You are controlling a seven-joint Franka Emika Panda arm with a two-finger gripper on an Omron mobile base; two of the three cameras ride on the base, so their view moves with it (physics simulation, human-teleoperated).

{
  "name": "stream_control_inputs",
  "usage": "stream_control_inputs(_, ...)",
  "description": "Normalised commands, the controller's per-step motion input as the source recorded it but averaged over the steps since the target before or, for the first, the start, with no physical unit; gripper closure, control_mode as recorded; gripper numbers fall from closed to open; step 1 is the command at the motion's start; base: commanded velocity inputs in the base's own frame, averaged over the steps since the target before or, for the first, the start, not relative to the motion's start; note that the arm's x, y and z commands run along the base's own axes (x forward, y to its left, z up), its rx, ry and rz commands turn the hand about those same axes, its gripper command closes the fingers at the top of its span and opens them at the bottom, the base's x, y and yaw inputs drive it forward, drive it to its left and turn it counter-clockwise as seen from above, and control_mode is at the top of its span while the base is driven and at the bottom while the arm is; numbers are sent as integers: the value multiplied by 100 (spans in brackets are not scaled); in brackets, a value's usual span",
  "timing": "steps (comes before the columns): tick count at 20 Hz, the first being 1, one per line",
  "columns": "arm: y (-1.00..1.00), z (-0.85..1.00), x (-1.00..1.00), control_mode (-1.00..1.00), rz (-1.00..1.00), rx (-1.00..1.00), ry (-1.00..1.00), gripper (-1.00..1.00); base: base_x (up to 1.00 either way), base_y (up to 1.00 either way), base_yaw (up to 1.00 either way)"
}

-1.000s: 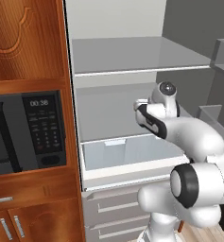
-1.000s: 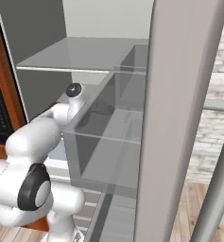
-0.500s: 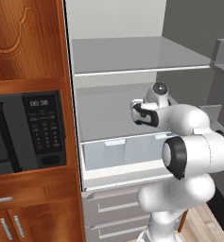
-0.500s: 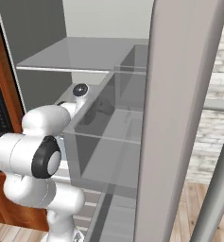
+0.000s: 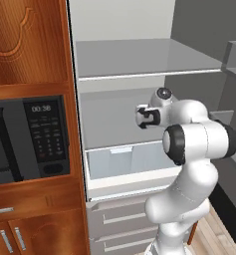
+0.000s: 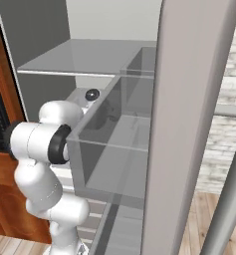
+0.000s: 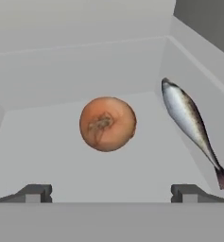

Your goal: Place one onion and one fish in each tupperware on the nearby counter, to pack two identical lunches.

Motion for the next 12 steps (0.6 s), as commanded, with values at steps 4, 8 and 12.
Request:
stream_control_inputs(4,-4,-23,49,-100,0,0,3,-100,0,0,0)
stream_control_inputs(8,-1,-24,51,-100,0,0,3,-100,0,0,0)
stream_control_inputs(12,0,-25,53,-100,-1,0,3,-100,0,0,0)
